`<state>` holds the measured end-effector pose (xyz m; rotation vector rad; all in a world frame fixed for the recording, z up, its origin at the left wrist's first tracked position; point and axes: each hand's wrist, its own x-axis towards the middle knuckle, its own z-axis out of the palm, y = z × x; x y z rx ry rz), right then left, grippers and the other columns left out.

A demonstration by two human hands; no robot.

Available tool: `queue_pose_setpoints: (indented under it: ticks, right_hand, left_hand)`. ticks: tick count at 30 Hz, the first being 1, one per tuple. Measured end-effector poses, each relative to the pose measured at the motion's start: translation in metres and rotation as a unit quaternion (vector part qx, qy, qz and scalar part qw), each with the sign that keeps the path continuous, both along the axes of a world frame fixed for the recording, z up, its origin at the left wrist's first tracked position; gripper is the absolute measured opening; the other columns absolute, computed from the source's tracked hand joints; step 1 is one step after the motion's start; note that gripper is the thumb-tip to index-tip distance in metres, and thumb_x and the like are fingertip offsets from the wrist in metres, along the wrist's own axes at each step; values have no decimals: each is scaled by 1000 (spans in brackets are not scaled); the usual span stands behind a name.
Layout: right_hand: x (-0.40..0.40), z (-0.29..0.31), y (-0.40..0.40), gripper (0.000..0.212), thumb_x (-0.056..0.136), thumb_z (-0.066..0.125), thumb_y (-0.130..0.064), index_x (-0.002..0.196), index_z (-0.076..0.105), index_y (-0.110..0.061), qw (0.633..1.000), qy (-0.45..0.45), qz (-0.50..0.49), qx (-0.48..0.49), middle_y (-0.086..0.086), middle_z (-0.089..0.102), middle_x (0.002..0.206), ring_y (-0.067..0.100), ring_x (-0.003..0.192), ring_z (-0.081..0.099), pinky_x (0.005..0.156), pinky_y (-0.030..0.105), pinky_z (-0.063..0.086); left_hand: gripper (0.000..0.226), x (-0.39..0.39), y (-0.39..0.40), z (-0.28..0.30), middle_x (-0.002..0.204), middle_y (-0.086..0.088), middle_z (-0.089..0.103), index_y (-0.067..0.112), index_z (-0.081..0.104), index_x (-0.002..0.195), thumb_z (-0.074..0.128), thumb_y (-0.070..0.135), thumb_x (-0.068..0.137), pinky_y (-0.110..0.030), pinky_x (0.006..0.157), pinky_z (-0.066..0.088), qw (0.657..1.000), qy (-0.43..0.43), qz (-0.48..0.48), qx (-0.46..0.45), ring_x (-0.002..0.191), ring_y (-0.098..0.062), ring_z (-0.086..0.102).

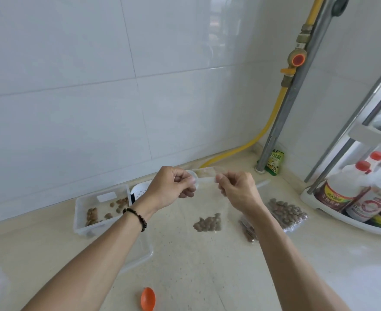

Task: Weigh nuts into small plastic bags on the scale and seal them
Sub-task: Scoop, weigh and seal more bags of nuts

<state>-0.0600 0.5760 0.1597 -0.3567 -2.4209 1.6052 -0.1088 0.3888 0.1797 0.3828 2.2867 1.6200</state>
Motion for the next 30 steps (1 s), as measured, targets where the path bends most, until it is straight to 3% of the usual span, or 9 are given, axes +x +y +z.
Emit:
queue_pose_setpoints:
  ticks: [2,5,7,9,11,14,18,24,30]
  right_hand:
    - [2,-5,17,26,96,63,-24,76,71,-9,998,-7,21,-60,2,65,65,10,58,59,65,29,51]
    - [10,-15,47,32,88,69,-43,96,73,-12,985,-86,127,-77,5,74,96,18,91,69,86,33,54]
    - [16,-30,65,28,88,72,-29,107,69,-10,976,-125,172,-45,5,72,106,16,100,68,92,32,54]
    - [22,-45,81,11,89,69,-16,100,69,-13,981,-134,135,46,4,72,99,16,93,68,88,36,55]
    - [29,-53,98,3,88,70,-18,85,69,-19,983,-143,74,92,-2,68,84,13,77,62,77,31,55]
    - [41,-59,124,23,85,75,-25,69,59,-21,979,-173,14,104,-6,53,67,8,61,46,55,18,38]
    - [51,-86,157,30,79,80,-28,71,63,-5,971,-201,-78,100,-1,52,64,10,55,47,46,19,37]
    - [41,-120,181,25,78,78,-21,67,60,-8,951,-218,-139,169,3,59,69,19,62,55,53,38,51]
    - [32,-135,182,30,73,82,-38,75,62,-16,937,-230,-145,220,2,64,79,23,75,60,66,42,56]
  left_hand:
    - [16,-4,12,0,71,-5,71,-3,68,86,62,10,93,-19,58,52,1000,10,-11,-3,65,-17,72]
    - [16,-11,34,-3,64,-5,67,-5,65,87,62,9,94,-30,60,55,999,5,-39,25,58,-19,68]
    - [15,-16,49,-6,61,-4,64,-2,65,83,61,9,94,-38,64,55,997,1,-49,53,54,-19,66]
    - [16,-22,65,-11,58,2,64,4,65,79,61,10,94,-33,61,55,997,0,-27,74,58,-23,69]
    - [17,-30,82,-22,63,0,69,6,67,79,62,12,94,-26,58,54,998,8,16,67,66,-26,72]
    - [14,-38,109,-50,69,-2,71,8,70,78,68,16,90,-28,61,55,999,28,38,14,66,-21,72]
    - [20,-42,142,-95,59,5,68,21,70,67,74,30,84,-32,66,58,994,54,22,-92,59,-11,68]
    - [31,-56,177,-145,57,2,66,10,66,64,75,34,81,-40,66,57,985,50,21,-162,62,-19,68]
    - [39,-60,183,-173,63,-15,64,3,56,62,75,32,80,-41,63,52,980,42,43,-189,65,-31,65]
